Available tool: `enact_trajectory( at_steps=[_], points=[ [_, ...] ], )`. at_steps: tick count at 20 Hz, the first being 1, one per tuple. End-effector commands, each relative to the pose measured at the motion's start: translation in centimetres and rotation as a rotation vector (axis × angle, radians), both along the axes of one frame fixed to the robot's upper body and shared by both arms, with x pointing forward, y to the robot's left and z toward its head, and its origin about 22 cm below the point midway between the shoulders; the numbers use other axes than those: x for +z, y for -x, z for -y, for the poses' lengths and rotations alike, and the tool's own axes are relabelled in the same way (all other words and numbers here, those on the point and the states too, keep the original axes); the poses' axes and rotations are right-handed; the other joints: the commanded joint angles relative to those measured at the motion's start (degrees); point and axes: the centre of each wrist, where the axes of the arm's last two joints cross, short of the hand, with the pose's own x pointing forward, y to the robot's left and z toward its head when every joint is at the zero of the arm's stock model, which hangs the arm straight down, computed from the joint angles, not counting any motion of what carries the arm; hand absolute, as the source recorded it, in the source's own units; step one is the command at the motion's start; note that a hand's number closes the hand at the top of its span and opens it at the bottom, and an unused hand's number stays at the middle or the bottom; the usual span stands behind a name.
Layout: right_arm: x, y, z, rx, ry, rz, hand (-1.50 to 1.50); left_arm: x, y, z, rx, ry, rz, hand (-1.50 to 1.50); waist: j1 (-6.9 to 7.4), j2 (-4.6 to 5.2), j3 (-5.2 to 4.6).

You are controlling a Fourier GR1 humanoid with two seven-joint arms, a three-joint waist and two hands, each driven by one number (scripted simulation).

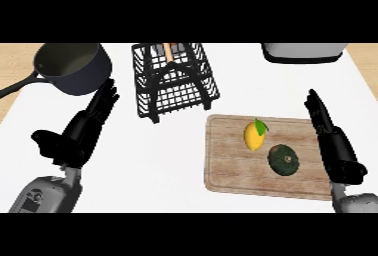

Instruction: Pick the squash from the cutting board and place it in the tiered basket

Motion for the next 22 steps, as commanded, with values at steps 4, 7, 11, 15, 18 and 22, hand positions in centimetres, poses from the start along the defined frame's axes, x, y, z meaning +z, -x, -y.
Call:
enact_trajectory(
  at_steps=[4,7,11,15,18,22],
  points=[
    [0.6,-3.7,-4.0,-0.29,-0.218,-0.063,-1.5,-3.0,1.2,0.4,-0.015,-0.021,-0.015,0.0,0.48,0.9,-1.62],
    [-2.9,-3.2,-0.1,-0.577,0.094,-0.098,-1.5,-4.3,1.4,0.0,-0.036,-0.004,-0.09,0.0,0.85,2.03,-2.23],
    [-3.0,-6.0,-10.2,-0.54,-0.303,-0.008,-1.5,-5.9,1.4,-0.9,-0.044,0.024,-0.089,0.0,0.91,1.16,-1.48],
    [-0.9,-5.5,-8.6,-0.537,-0.09,0.095,-1.5,-7.9,1.1,-1.5,-0.038,0.043,-0.097,0.0,-0.37,0.7,-1.62],
    [1.0,-5.2,-9.1,-0.537,0.051,0.05,-1.5,-6.6,0.9,-0.4,-0.013,0.01,-0.078,0.0,-0.89,0.16,-1.8],
    [-1.6,-4.6,-4.3,-0.53,0.377,-0.201,-1.5,-7.5,1.5,-2.1,-0.005,0.002,-0.117,0.0,-1.81,-0.24,-2.4]
  ],
)
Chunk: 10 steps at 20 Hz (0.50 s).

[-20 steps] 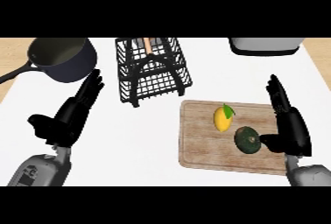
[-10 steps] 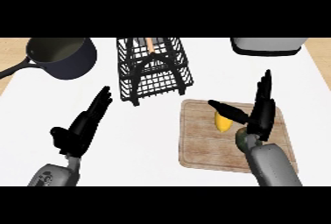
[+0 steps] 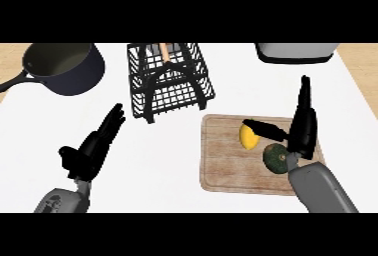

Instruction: Pick the squash from the cutting board and place it in the tiered basket

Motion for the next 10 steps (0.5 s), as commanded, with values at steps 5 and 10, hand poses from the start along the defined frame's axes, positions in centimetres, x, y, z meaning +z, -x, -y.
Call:
enact_trajectory(
  at_steps=[5,10],
  points=[
    [-0.9,0.4,4.3,-0.001,0.403,-0.58,-1.5,0.2,-0.3,0.0,-0.006,-0.01,-0.013,0.0,-0.56,-0.55,-0.59],
    [3.1,-0.1,-0.2,0.058,0.513,-0.802,-1.5,0.0,-0.1,0.3,-0.006,0.004,-0.008,0.0,0.08,-0.79,-0.25]
  ],
)
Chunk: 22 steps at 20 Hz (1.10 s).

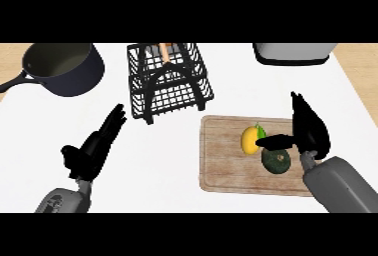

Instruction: Pick the squash from the cutting board and place it in the tiered basket

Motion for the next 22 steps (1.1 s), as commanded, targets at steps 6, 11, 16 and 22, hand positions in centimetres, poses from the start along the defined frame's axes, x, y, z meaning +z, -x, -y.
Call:
enact_trajectory(
  at_steps=[6,11,16,22],
  points=[
    [9.5,1.3,-7.2,-0.021,0.169,-0.253,-1.5,-0.2,0.1,0.0,0.002,0.01,0.005,0.0,-0.23,0.35,0.68],
    [10.1,2.0,-8.4,-0.086,0.157,-0.226,-1.5,-0.1,0.0,-0.8,0.033,0.003,-0.008,0.0,-0.09,0.56,0.76],
    [6.4,1.6,-6.9,-0.181,0.277,-0.312,-1.5,-0.2,-0.8,-0.5,0.019,0.004,0.009,0.0,-0.29,1.02,0.76],
    [4.5,2.1,-7.3,-0.221,0.218,-0.382,-1.5,-0.7,-0.1,-0.8,0.001,-0.001,0.006,0.0,0.28,1.06,0.82]
  ],
)
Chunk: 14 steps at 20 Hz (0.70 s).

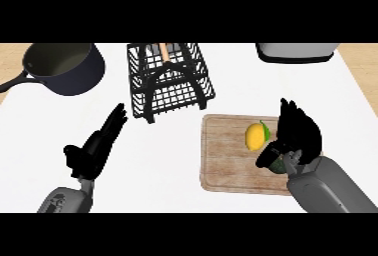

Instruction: Pick the squash from the cutting board and place it in the tiered basket

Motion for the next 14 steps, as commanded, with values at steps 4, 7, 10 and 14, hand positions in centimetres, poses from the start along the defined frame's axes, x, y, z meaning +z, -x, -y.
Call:
enact_trajectory(
  at_steps=[4,7,10,14],
  points=[
    [-0.1,0.3,-1.3,-0.207,0.021,-0.102,-1.5,-0.2,-0.5,0.2,-0.024,0.011,0.012,0.0,0.61,0.32,0.12],
    [-2.4,0.7,-0.6,-0.23,0.043,-0.115,-1.5,0.4,0.0,-0.9,-0.02,0.015,0.019,0.0,1.0,0.34,0.14],
    [-3.1,2.3,0.5,-0.269,0.047,-0.125,-1.5,0.0,0.2,0.3,-0.006,0.006,0.016,0.0,0.39,0.22,0.13],
    [-3.0,2.7,-0.2,-0.285,0.03,-0.13,-1.5,0.3,0.3,0.1,-0.019,0.004,0.01,0.0,0.72,0.27,0.14]
  ],
)
